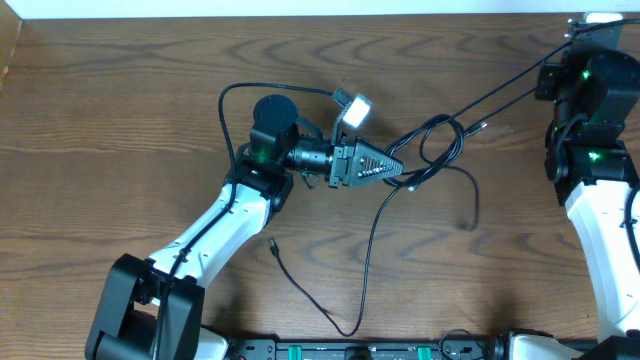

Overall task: Untangle cables
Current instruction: 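Pull the right gripper far right, drawing a black cable out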

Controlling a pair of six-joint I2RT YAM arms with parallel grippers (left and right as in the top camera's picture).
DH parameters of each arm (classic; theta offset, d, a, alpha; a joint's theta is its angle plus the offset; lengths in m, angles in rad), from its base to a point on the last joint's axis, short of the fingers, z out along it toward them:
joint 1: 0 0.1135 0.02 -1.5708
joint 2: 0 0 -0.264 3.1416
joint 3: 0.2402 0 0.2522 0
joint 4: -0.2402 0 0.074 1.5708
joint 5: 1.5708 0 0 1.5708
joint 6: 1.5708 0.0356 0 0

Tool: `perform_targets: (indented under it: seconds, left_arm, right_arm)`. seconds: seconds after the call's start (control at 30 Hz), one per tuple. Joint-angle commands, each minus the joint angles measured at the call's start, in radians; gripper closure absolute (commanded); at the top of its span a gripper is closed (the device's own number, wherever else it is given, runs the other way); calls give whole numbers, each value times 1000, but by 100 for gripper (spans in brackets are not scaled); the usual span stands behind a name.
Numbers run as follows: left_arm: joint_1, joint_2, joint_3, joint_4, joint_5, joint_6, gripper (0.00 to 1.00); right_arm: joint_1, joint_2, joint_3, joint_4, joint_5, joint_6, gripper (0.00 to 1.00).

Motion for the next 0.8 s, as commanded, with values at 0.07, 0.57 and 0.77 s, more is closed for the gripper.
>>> perform_targets:
  seconds: [0.07, 0.57, 0.77]
  left_arm:
    - [19, -33, -16, -5, 193, 69, 92]
    - [198, 50, -168, -5, 93, 253, 92]
    - [196, 68, -168, 2, 65, 253, 92]
  right_arm:
    - [-122, 7, 37, 133, 473, -34, 99]
    - [-121, -11, 65, 199, 555, -19, 99]
    - [-119, -18, 65, -11, 317, 77, 99]
